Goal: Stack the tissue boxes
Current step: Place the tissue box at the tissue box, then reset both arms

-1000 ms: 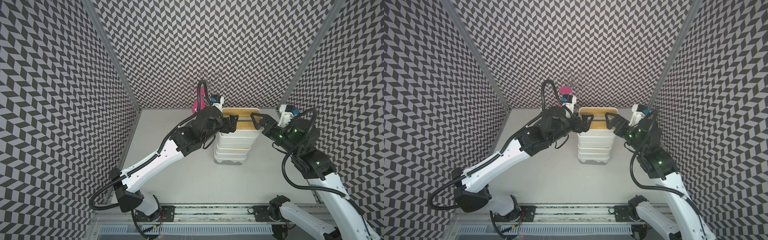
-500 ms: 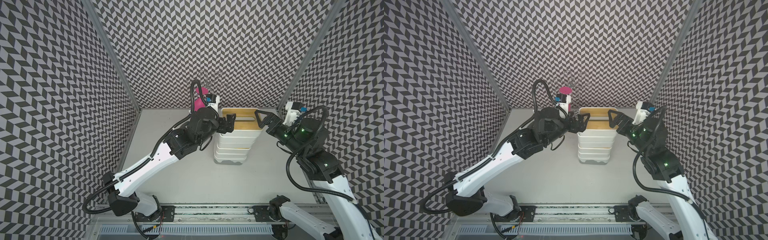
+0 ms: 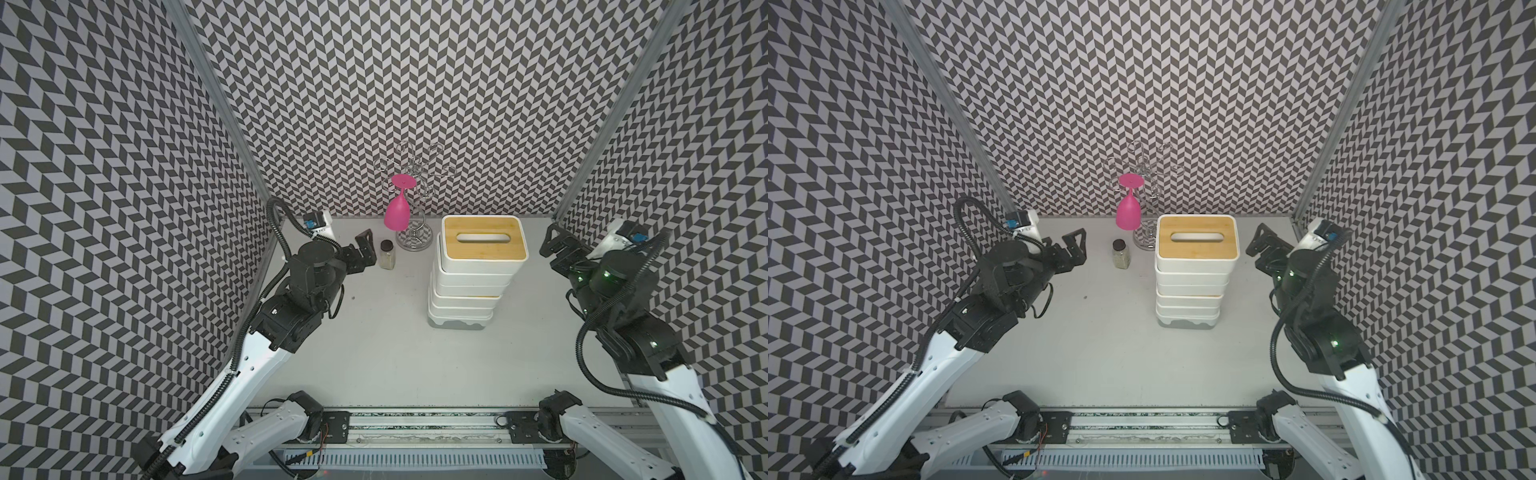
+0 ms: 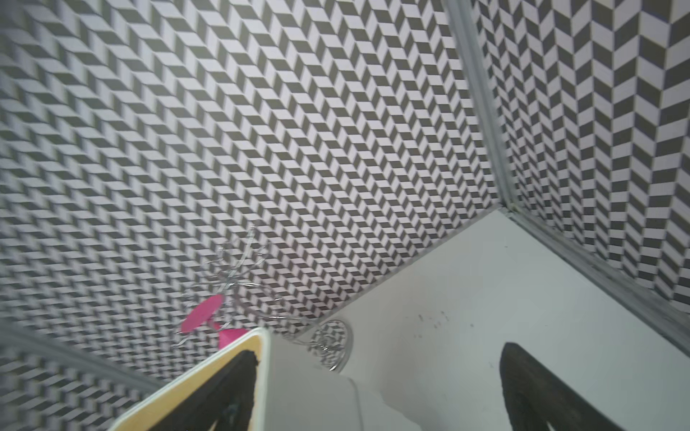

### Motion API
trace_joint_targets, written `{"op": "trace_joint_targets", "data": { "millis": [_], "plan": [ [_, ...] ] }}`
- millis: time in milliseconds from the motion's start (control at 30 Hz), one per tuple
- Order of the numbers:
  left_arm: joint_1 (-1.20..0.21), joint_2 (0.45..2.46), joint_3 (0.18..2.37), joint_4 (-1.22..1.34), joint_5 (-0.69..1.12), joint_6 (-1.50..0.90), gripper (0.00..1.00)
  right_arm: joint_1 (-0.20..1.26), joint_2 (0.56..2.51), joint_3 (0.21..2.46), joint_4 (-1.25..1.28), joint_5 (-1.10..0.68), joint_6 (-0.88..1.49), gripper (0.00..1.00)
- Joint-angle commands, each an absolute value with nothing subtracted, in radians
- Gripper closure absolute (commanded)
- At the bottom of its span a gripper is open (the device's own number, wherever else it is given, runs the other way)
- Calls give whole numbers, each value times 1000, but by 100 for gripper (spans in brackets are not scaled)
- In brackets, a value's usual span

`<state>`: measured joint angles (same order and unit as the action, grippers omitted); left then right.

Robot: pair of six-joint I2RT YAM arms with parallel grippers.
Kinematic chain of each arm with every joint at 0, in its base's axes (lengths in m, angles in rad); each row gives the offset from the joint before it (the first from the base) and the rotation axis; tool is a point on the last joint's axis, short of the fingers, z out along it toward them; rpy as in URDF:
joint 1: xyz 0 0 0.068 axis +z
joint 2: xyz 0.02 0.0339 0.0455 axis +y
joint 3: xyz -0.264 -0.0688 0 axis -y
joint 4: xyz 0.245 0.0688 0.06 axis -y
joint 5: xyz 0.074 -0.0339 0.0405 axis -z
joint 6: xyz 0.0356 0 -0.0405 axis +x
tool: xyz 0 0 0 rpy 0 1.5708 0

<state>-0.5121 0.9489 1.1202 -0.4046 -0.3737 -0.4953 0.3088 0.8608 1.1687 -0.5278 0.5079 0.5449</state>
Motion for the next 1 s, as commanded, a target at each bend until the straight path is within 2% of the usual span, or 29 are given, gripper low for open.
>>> {"op": "trace_joint_targets", "data": {
  "millis": [0, 100, 300, 500, 633, 800, 867, 967],
  "plan": [
    [-381, 909, 1012, -376, -368, -531, 1, 229, 899, 1084, -415, 614, 488, 1],
    [-238, 916, 896, -302, -311, -533, 1, 117, 918, 983, -322, 549, 481, 1],
    [27, 1038, 679, -36, -151, -553, 0, 21, 950, 681, -4, 479, 438, 1],
    [30, 1186, 557, 141, -363, -436, 0, 2, 1074, 442, 368, 457, 339, 1],
    [3, 1212, 439, 362, -431, -291, 1, 2, 1198, 412, 481, 366, 244, 1],
    [-19, 1237, 250, 788, -369, -120, 1, 3, 1352, 364, 737, 218, 167, 1],
    [-23, 1256, 262, 801, -347, -98, 0, 4, 1377, 369, 793, 146, 112, 1],
    [-49, 1282, 243, 909, -329, -49, 0, 3, 1394, 300, 1030, 19, 32, 1]
  ]
}}
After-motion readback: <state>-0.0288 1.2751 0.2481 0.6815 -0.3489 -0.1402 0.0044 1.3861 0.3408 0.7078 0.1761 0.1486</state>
